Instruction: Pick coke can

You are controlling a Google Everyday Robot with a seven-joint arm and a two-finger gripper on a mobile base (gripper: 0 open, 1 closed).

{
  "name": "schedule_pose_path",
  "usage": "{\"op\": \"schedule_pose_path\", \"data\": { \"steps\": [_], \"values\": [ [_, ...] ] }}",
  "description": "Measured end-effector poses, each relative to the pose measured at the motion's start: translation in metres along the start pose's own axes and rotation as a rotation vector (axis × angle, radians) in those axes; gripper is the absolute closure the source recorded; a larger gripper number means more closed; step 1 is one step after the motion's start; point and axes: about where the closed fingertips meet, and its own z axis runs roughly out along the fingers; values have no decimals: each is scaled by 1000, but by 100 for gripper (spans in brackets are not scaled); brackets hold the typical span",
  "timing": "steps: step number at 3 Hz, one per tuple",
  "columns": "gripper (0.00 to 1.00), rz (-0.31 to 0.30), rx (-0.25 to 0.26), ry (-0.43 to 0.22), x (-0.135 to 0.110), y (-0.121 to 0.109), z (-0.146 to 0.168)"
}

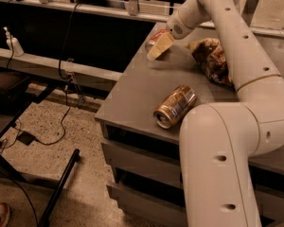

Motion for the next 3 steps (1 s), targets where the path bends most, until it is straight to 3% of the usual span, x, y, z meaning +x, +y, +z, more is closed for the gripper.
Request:
{"op": "schedule_pose_path", "data": {
  "steps": [1,3],
  "values": [
    [25,21,-21,-8,1,2,5],
    [70,-24,-62,-56,-21,15,0]
  ]
}}
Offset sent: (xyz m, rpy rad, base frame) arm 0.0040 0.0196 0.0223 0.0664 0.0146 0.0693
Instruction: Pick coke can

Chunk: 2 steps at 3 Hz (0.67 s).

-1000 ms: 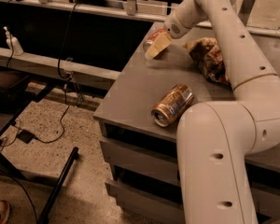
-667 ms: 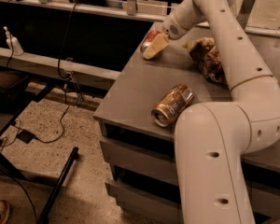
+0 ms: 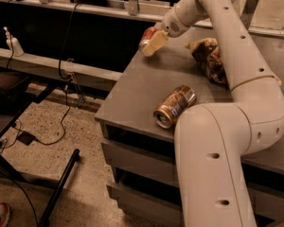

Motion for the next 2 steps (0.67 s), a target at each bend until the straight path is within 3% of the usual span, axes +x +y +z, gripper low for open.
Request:
{"op": "schedule_pose_path", "data": {
  "steps": [1,2],
  "values": [
    [94,-34,-16,-58,-12,8,-23],
    [100,-80,-48,-164,-9,41,-102]
  ]
}}
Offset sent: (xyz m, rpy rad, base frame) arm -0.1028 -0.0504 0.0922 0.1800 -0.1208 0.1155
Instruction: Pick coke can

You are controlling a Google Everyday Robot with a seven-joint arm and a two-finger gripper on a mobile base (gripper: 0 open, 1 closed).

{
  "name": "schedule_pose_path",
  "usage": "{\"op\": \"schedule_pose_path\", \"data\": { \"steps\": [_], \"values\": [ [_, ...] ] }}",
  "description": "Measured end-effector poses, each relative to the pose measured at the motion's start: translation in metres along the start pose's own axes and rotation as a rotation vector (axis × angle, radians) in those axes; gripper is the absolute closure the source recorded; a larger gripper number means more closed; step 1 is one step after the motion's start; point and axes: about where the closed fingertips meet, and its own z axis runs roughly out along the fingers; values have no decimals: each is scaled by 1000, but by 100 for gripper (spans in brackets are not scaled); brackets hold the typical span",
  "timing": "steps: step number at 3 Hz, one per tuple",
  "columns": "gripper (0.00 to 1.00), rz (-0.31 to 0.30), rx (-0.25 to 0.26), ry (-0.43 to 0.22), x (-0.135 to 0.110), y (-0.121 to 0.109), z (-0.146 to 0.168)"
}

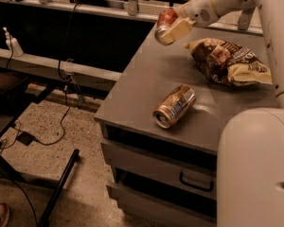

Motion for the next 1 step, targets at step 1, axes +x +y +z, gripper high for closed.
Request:
{"op": "schedule_pose_path", "data": {
  "steps": [1],
  "values": [
    [100,0,0,0,0,0,0]
  ]
}}
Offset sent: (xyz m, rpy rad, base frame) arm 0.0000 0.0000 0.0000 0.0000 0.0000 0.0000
